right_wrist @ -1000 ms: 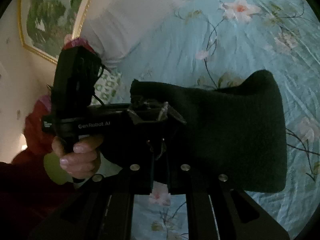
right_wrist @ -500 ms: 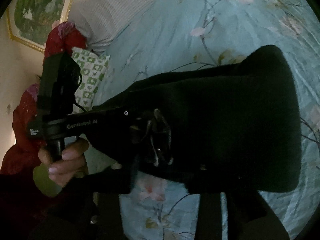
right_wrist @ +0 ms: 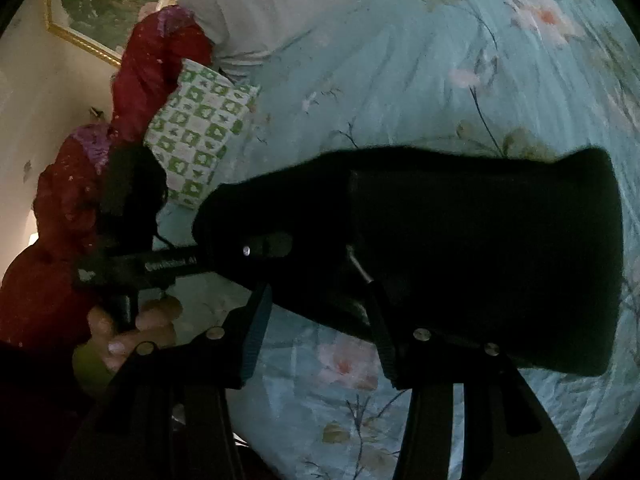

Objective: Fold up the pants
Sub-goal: 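Fold the lifted trousers over onto themselves and lower them with both grippers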

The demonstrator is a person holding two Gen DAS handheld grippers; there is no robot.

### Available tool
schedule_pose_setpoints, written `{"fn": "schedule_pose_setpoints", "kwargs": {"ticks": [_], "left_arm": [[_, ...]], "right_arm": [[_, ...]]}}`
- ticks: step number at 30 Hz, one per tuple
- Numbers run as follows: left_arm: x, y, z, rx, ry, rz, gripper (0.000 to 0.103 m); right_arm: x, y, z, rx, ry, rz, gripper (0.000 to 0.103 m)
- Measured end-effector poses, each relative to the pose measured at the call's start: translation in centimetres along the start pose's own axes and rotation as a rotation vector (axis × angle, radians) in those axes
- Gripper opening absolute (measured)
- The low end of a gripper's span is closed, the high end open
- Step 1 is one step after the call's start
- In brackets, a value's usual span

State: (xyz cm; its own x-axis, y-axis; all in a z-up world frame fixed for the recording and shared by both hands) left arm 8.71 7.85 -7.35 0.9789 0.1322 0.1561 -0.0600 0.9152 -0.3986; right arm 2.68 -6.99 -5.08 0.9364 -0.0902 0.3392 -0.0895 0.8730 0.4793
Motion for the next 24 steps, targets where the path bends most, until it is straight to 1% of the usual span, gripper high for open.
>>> {"fn": "schedule_pose_setpoints", "kwargs": {"ticks": [2, 4, 9, 13, 19, 24], "left_arm": [[-0.5, 1.0, 0.7, -0.009, -0.010, 0.038, 0.036], [-1.0, 2.3, 1.4, -0.008, -0.017, 0.078, 0.038], [-2.0, 5.0, 2.6, 0.013, -0.043, 0.154, 0.039], [-2.9, 7.4, 3.5, 0.025, -0.062, 0.223, 0.039], [-4.4, 10.6, 5.0, 0.022, -0.084, 0.330, 0.040], [-5.2, 13.1, 5.8, 0.032, -0.103, 0.419, 0.045]], "right_arm": [[0.7, 0.5, 0.4, 0.002, -0.010, 0.014, 0.050], [1.5, 1.2, 0.4, 0.001, -0.014, 0.031, 0.050], [3.2, 2.6, -0.9, -0.003, 0.008, 0.076, 0.050], [4.4, 4.0, -3.0, -0.008, 0.053, 0.132, 0.050], [6.0, 5.8, -6.1, 0.007, 0.115, 0.217, 0.050], [7.2, 7.6, -9.0, 0.022, 0.172, 0.295, 0.050]]}}
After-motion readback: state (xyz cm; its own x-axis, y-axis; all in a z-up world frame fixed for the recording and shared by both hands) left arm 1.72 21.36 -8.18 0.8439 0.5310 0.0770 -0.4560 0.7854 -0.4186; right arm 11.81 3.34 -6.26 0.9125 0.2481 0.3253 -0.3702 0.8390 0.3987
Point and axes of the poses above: each gripper's, at about its wrist camera, not at the fingertips, and z roughly against the way its jaws point, y to its left, x to its top, the point moved 7 cm from there along -z, roughly the way its jaws point, and after that the axes turned 5 degrees about y, right-handed, at the moved point
